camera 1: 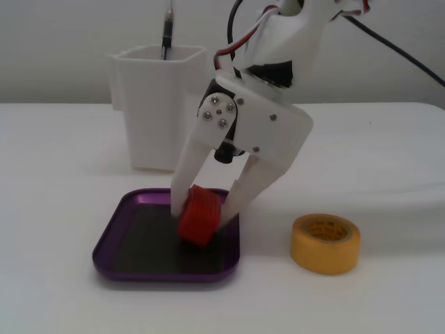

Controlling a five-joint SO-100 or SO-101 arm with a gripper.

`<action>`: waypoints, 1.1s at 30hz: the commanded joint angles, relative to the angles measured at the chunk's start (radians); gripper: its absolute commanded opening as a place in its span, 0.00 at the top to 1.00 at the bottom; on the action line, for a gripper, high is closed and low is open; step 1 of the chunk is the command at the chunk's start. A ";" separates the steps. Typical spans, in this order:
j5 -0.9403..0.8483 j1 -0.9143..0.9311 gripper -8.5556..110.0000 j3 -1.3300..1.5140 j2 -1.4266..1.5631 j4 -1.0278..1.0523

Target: Pick up the red cube and place it in the box.

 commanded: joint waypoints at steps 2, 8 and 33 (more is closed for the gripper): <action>-0.006 0.031 0.93 -0.051 0.011 -0.014; -0.005 0.041 0.93 -0.049 0.021 0.000; -0.005 0.037 0.75 -0.067 0.954 0.744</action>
